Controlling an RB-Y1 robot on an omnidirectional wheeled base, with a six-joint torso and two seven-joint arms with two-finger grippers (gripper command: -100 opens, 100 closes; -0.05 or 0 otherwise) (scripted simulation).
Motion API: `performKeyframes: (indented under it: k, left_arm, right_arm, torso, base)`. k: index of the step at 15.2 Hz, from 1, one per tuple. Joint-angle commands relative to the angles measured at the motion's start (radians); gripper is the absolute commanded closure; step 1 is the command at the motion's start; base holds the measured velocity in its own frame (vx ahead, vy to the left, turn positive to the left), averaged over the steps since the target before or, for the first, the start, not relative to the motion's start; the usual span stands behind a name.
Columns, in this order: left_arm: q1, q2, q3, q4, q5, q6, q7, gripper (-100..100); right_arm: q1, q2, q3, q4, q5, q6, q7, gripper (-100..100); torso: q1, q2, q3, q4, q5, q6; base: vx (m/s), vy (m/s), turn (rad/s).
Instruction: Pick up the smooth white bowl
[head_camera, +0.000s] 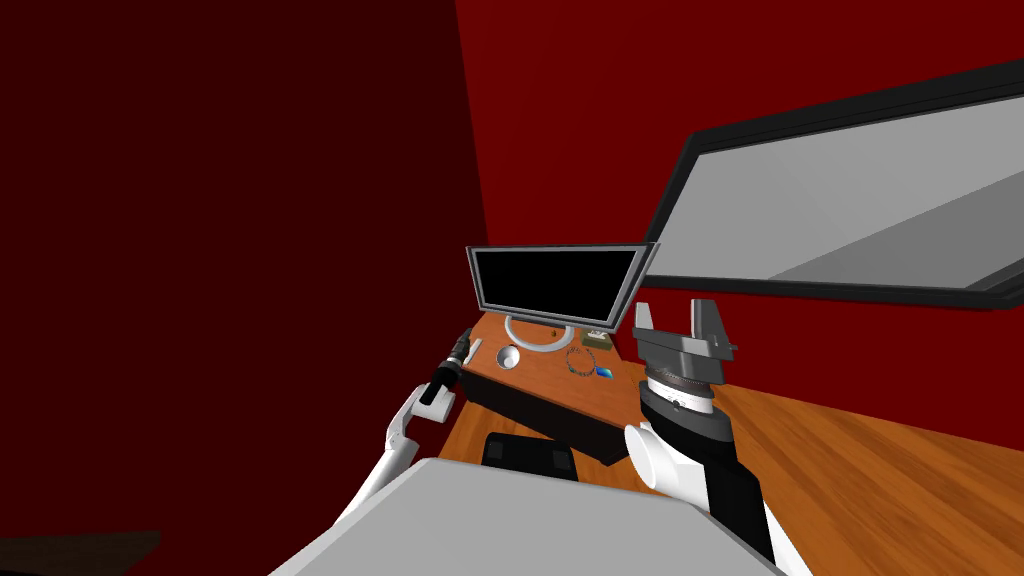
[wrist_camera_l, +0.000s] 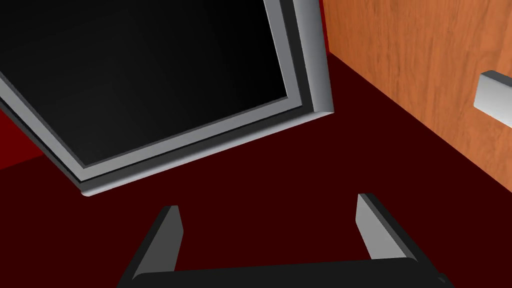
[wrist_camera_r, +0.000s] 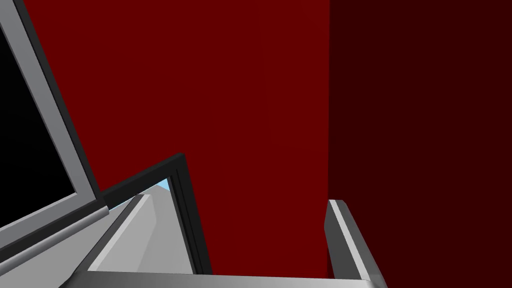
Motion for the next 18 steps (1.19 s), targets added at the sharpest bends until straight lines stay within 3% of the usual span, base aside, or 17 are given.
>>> performKeyframes:
  k: [1,18]
  left_arm:
    - [-0.017,-0.008,-0.004,0.035,-0.005,0.036,-0.011,-100]
    - [-0.219,-0.066,-0.034,0.421,-0.025,0.306,-0.08,-100]
  right_arm:
    - [0.0,0.0,0.0,0.0,0.0,0.0,0.0,0]
    - [0.0,0.0,0.0,0.0,0.0,0.0,0.0,0]
  torso:
    - [0.0,0.0,0.0,0.0,0.0,0.0]
    - [-0.001,0.0,0.0,0.0,0.0,0.0]
  base:
    - [0.015,0.003,-0.05]
    - [0.017,0.001,-0.052]
